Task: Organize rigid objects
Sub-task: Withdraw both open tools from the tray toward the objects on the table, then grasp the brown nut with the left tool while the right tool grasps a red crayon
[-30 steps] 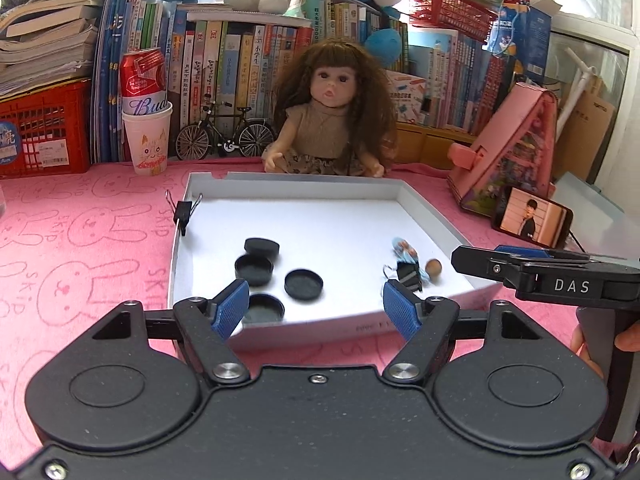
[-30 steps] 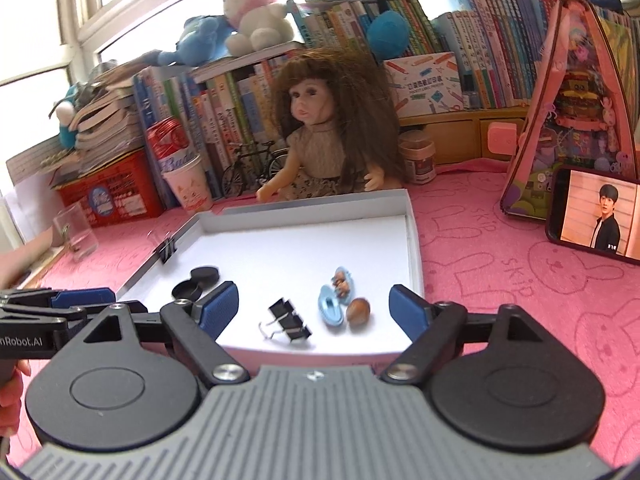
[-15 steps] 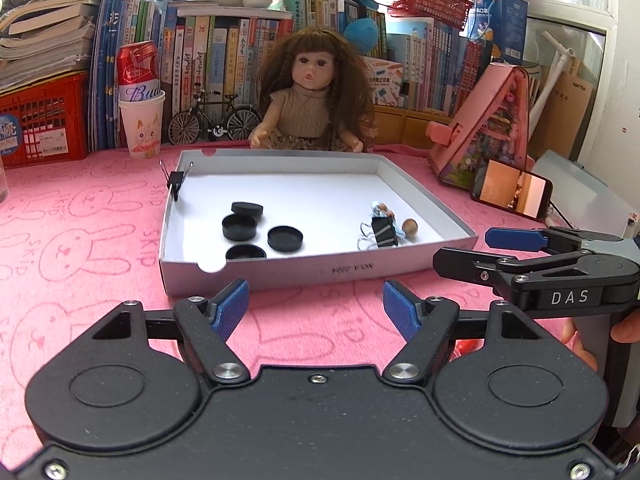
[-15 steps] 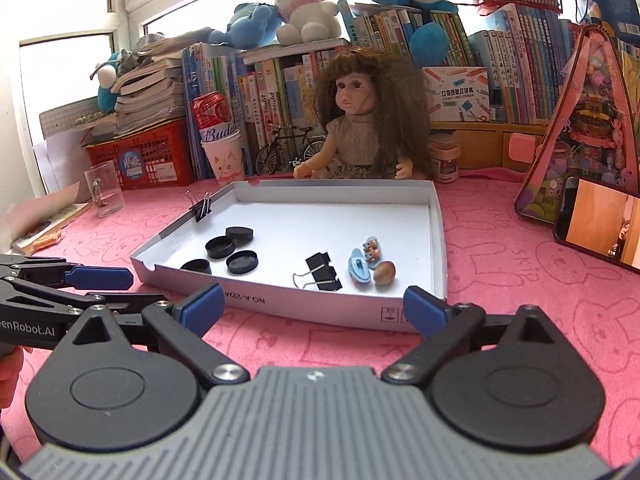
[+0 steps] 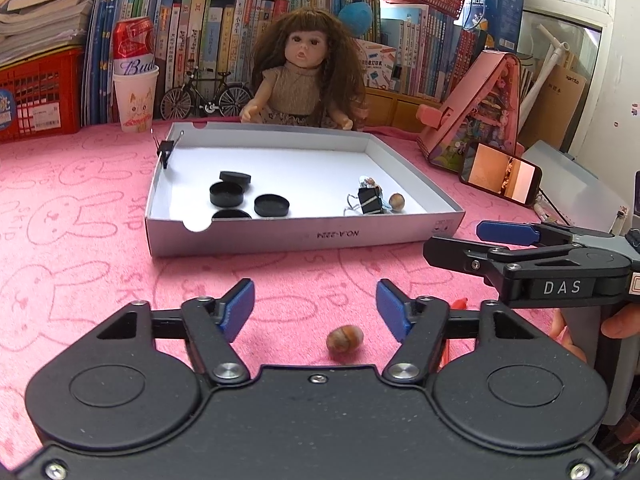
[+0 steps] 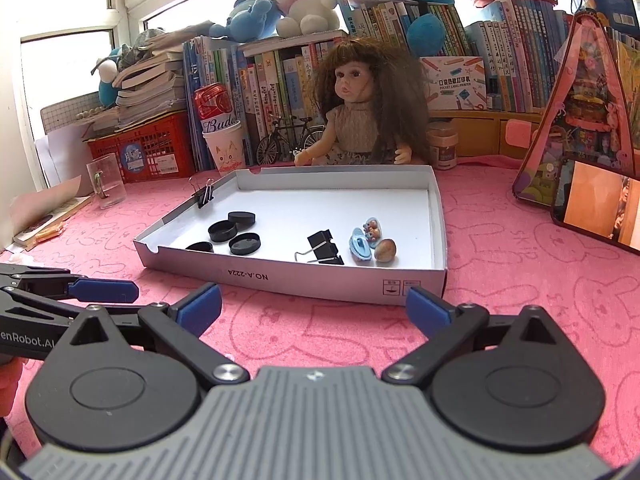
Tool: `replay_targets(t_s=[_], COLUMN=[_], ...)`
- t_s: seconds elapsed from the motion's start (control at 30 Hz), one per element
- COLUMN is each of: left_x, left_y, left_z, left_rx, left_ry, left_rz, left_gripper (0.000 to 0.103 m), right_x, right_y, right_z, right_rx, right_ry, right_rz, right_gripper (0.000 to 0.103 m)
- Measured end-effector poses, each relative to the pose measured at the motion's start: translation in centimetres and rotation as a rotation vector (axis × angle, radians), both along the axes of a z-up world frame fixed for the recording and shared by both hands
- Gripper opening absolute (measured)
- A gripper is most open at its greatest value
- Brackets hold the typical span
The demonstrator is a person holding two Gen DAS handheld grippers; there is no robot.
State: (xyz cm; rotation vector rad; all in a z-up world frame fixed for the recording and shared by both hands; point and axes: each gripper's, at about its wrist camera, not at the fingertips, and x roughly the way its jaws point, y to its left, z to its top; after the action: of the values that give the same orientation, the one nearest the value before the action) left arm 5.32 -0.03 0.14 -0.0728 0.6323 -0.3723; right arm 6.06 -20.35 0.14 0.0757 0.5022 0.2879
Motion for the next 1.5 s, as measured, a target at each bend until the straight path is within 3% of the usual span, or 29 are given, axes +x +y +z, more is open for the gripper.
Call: replay_targets(t_s=[0.3,0.47,0.57,0.73,0.97,1.5], left_x=[-0.9,-1.6,-2.0,-2.5,-2.6,-2.7], left_y=[-0.5,-0.6,-0.8,-1.0,-1.1,-2.0], left_z=[-0.8,-1.1,-1.3,-1.5,-1.6,-1.7], left_rx=[0.008,0.006,0.015,0.031,0.023,0.028], left_ry=[0.014,0.022,0.019,0.005,0.003,-0.014], left_rz=[-0.027,-0.039,-0.039,-0.021,-0.005,0.027], left_gripper=[0.039,0.038,0.036,0.032,0.028,0.02], right_x=[-2.4,-3.9,-4.3,-4.2,-4.7,-4.3], right_y=[0.1,0.6,1.1,0.5,0.8,1.8], right_z=[-0.3,-0.5,-0.9,-1.6,-2.0,-2.4], right_rx=[-0.066,-0.105,-0.139,-0.095,-0.122,-0.143], right_ry=[-0.016,-0.014,-0.006,0.027,0.009,0.044], right_rz=[0.109,0.186,0.167,0.078,0.015,-0.034], right_gripper=[0.094,0.091,0.086,0.079,0.074,0.07])
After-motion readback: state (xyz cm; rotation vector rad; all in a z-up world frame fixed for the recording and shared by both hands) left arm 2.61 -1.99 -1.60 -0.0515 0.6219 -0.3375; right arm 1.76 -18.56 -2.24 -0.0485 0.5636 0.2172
